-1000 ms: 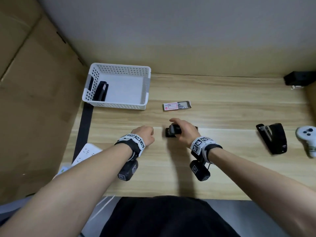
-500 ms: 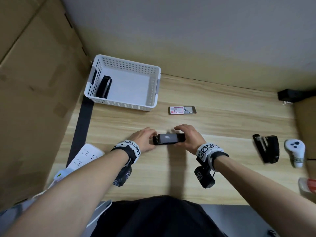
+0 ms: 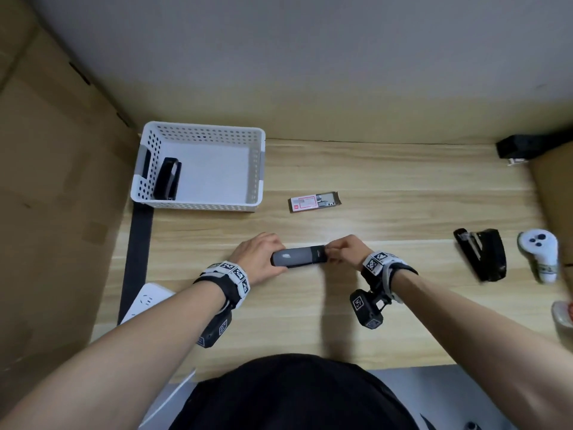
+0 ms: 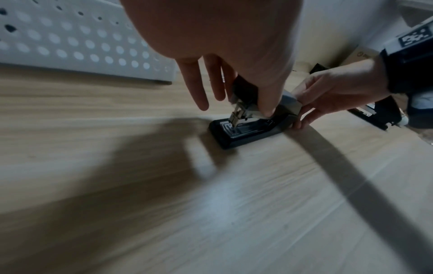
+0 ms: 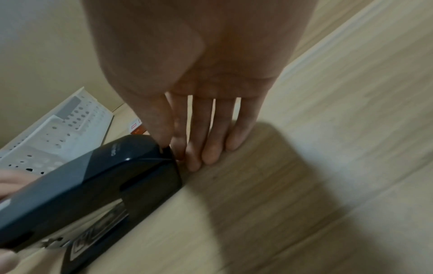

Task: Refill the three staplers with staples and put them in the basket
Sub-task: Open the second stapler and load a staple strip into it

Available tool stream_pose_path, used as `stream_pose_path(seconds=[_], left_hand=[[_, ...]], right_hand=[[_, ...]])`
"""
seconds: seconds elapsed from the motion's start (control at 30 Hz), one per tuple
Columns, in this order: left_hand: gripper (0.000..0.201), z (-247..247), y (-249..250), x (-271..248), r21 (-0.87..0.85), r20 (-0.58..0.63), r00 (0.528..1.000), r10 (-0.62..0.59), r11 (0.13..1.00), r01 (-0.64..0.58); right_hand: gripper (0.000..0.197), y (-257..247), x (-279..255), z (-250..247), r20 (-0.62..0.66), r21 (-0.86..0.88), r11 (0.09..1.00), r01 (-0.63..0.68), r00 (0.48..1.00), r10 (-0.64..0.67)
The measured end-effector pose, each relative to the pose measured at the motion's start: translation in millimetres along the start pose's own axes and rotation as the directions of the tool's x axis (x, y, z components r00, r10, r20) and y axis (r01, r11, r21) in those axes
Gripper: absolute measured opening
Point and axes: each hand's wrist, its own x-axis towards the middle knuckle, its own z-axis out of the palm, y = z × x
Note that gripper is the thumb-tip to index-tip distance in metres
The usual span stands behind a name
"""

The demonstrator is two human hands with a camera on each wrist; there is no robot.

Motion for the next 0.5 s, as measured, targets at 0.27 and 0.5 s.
stream_pose_path(seconds=[0.27, 0.5], left_hand=[[0.028, -10, 17, 6, 0.126, 0.078, 0.994, -0.072, 0.990, 0.062], [0.031, -28, 28, 6, 0.113, 0.066, 0.994, -0.088, 0.990, 0.080]], right_hand=[[0.036, -10, 4, -6, -0.017, -0.103, 0.980, 0.171, 0.985, -0.174], [0.048, -55, -11, 20, 0.266, -0.597, 0.611, 0.520, 0.847, -0.461]])
